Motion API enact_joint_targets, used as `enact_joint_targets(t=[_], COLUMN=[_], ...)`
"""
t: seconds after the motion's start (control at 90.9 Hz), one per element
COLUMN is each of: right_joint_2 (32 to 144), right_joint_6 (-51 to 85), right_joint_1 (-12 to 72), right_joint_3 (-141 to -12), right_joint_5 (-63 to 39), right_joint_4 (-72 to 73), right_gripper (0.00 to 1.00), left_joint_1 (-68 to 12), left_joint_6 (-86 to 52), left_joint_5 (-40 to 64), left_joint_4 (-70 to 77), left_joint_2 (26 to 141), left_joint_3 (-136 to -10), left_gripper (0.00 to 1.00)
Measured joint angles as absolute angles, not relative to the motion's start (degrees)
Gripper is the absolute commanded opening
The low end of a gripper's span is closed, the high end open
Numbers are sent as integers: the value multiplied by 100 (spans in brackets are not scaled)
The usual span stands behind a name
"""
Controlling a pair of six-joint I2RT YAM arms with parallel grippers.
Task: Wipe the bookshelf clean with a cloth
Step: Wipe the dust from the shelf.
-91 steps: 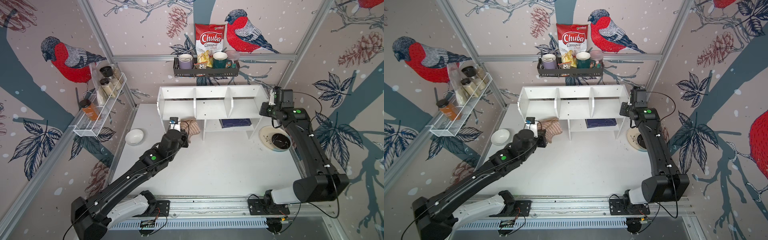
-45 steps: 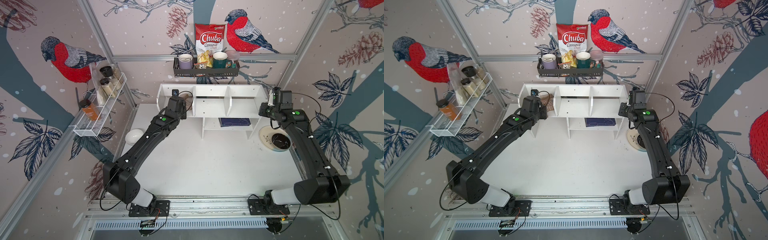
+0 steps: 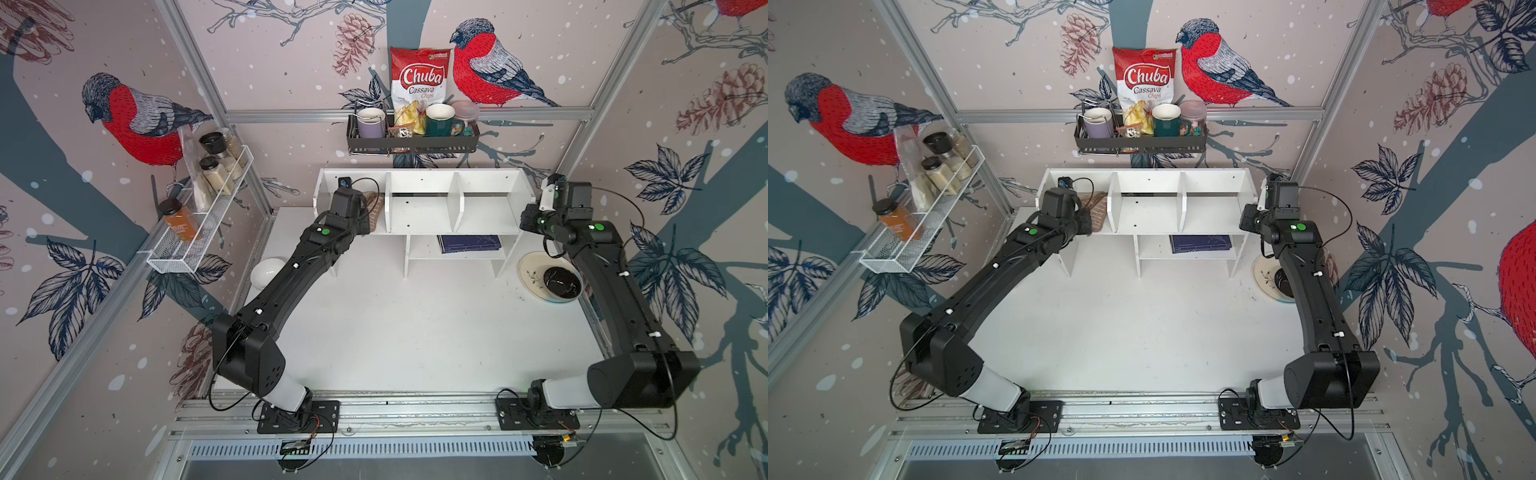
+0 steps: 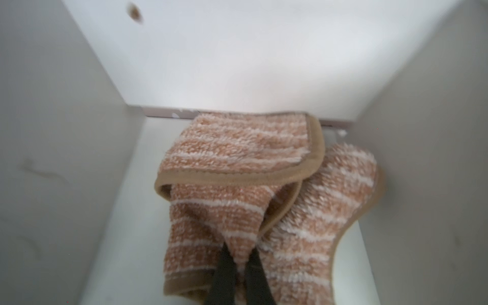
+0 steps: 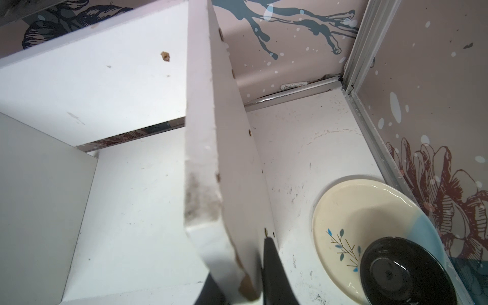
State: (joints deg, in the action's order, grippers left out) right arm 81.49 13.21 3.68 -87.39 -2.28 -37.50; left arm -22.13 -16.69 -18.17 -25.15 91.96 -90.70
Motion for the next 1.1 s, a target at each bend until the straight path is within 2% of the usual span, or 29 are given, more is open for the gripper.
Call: enact_joint_targets(t=[0.209, 0.473, 0.748, 1.1], right_joint_2=[8182, 8178, 8152, 8154], right_joint_6=[1319, 1302, 1299, 1299], right_joint_1=[357, 322, 320, 318], right_joint_3=[-8764, -8726, -8694, -8696], right_joint_5=[-296, -399, -401, -403], right_joint_4=[-3732, -3669, -3632, -3632], right_gripper=[0, 0, 0, 0], left_joint_1=[-2158, -2311, -2309, -2971], left_joint_6=[-1605, -1433, -1007, -840], left_joint_5=[-1922, -1341, -2145, -2375], left_joint_4=[-2786, -2458, -2657, -3103], left_joint_2=[9699, 9393, 9279, 8823], left_joint_3=[-10001, -9784, -10038, -8873], left_gripper=[0, 0, 0, 0])
